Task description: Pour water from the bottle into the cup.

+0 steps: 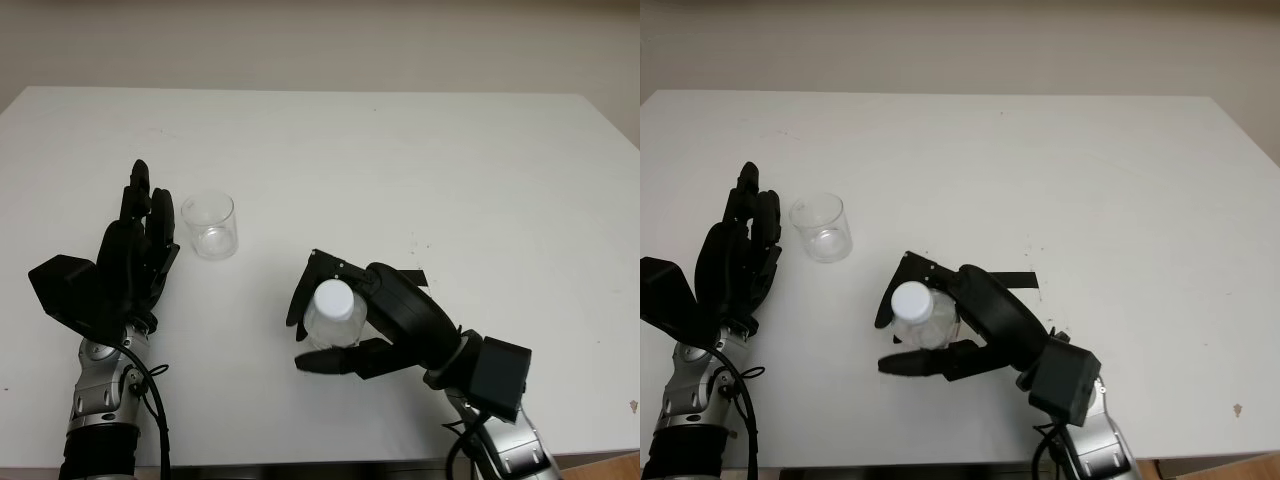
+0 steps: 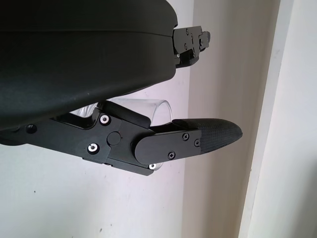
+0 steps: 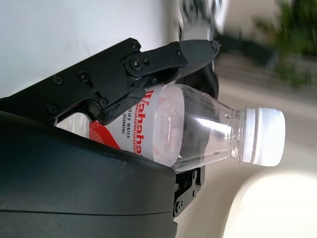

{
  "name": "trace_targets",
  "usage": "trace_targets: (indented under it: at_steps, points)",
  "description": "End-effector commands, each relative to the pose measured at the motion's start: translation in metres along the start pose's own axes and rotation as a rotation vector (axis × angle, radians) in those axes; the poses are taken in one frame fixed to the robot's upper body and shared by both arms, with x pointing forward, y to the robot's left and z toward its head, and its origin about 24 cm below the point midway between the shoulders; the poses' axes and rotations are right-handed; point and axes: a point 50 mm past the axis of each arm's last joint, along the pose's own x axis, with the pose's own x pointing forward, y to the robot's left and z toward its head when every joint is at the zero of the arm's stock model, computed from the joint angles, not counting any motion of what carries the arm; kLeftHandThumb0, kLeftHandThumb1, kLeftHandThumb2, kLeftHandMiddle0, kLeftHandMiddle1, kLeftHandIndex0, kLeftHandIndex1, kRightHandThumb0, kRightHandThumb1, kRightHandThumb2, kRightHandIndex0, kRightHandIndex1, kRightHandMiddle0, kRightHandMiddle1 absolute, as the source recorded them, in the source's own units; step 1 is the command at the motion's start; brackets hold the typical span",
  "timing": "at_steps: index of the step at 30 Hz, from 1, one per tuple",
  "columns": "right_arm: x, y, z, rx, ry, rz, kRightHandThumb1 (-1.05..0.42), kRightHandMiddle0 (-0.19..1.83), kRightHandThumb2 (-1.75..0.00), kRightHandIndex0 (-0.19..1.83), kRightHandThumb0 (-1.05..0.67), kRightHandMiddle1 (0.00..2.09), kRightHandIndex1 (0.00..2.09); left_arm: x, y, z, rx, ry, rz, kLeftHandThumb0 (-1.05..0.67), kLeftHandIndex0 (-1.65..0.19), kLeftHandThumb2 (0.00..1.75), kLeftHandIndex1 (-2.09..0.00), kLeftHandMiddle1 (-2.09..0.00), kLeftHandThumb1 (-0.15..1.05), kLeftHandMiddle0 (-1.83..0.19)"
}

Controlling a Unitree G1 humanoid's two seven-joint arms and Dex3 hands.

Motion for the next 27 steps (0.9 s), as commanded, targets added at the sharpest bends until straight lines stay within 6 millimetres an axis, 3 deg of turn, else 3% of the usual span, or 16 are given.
trace_targets:
  at_steps: [1, 5, 14, 19, 27]
  points:
    - [0.010, -0.008, 0.005, 0.032, -0.039, -0.061, -1.05, 1.79, -0.44, 1.83, -0.46, 2.09, 2.09, 0.003, 0.001, 0.005, 0.003, -0.022, -0.002, -0.67, 0.12, 0.50, -0.06, -0.05, 1.05, 0.14]
    - [0.036, -0.022, 0.009, 0.078, -0.074, -0.177, -1.05, 1.83, -0.47, 1.83, -0.42, 2.09, 2.09, 0.005, 0.000, 0.006, -0.005, -0.024, -0.006, -0.68, 0.11, 0.48, -0.06, -0.05, 1.05, 0.14]
    - [0.109, -0.048, 0.023, -0.196, -0.062, -0.293, -1.05, 1.83, -0.54, 1.83, -0.33, 2.09, 2.09, 0.006, -0.002, 0.006, -0.001, -0.024, 0.000, -0.68, 0.12, 0.49, -0.06, -0.05, 1.05, 0.13]
    - [0.136, -0.062, 0.025, -0.272, -0.022, -0.310, -1.05, 1.49, -0.44, 1.75, -0.31, 2.09, 2.09, 0.004, -0.002, 0.006, 0.012, -0.028, 0.002, -0.67, 0.11, 0.51, -0.06, -0.06, 1.05, 0.13]
    - [0.155, -0.071, 0.024, -0.420, 0.045, -0.283, -1.05, 1.23, -0.32, 1.48, -0.37, 2.09, 2.09, 0.004, -0.004, 0.004, 0.003, -0.023, 0.001, -0.68, 0.12, 0.51, -0.05, -0.05, 1.05, 0.14]
